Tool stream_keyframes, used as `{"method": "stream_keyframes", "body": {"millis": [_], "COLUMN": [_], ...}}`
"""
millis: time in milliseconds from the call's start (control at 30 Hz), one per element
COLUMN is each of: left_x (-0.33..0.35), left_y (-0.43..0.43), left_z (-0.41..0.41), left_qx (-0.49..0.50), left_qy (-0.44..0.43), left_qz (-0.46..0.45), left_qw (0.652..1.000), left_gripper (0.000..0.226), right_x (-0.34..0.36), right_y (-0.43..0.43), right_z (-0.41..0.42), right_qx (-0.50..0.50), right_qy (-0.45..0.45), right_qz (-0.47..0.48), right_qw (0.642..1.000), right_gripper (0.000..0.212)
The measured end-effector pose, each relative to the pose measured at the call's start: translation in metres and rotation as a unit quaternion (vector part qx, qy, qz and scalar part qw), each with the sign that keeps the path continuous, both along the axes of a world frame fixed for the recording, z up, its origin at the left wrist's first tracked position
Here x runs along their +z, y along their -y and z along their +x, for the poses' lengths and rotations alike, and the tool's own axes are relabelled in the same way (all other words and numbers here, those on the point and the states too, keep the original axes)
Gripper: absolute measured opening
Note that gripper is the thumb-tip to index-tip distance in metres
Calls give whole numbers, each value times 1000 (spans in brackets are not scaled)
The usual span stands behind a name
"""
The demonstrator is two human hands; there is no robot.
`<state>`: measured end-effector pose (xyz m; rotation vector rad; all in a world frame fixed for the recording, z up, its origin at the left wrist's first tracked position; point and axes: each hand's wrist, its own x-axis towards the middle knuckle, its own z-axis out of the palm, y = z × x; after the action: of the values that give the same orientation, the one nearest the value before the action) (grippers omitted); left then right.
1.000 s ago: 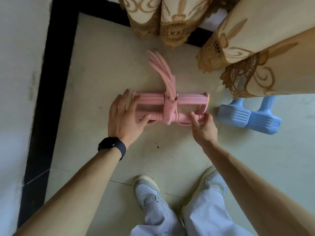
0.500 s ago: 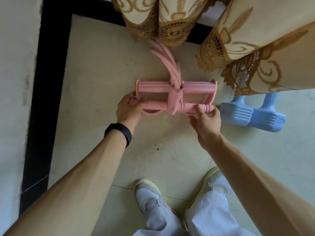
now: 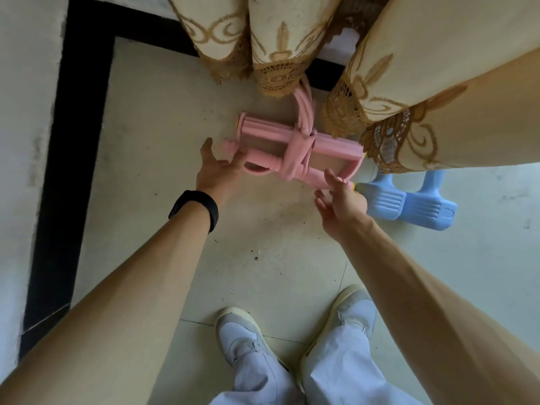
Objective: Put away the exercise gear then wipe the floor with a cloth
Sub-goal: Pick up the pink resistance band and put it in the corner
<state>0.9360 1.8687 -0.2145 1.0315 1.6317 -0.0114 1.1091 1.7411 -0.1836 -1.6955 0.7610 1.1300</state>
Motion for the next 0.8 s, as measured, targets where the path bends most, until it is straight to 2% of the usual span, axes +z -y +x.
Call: {"method": "stream_keyframes", "body": {"millis": [67, 167, 267, 367, 467, 567, 733, 800], "left_x": [29, 85, 155, 255, 365, 473, 622, 670], "left_y": [13, 44, 72, 89, 94, 89, 86, 88], "left_z": [-7, -18, -33, -46, -59, -76, -111, -124], "left_qx": [-53, -167, -259, -300, -308, -313, -295, -283], "left_qy": [-38, -89, -111, -132, -150, -166, -146, -151], "left_qz": [-11, -40, -48, -32, 13, 70, 175, 232], "left_qw": [998, 981, 958, 944, 939, 933, 928, 918], "left_gripper": [73, 60, 54, 51, 50, 47, 52, 52], "right_x": [26, 81, 153, 257, 371, 479, 629, 680], "right_y": [4, 19, 37, 46, 49, 46, 35, 31], "right_z": [-2, -11, -25, -40, -52, -63, -76, -79], "right_qx": [7, 65, 239, 445, 544, 605, 655, 637], "right_qy": [-8, 20, 65, 139, 193, 268, 487, 550], "right_qz": [-13, -23, -42, -33, 12, 50, 158, 214], "right_qw": [1000, 997, 968, 884, 816, 748, 556, 496], "right_gripper": [30, 57, 47, 31, 25, 21, 27, 29]}}
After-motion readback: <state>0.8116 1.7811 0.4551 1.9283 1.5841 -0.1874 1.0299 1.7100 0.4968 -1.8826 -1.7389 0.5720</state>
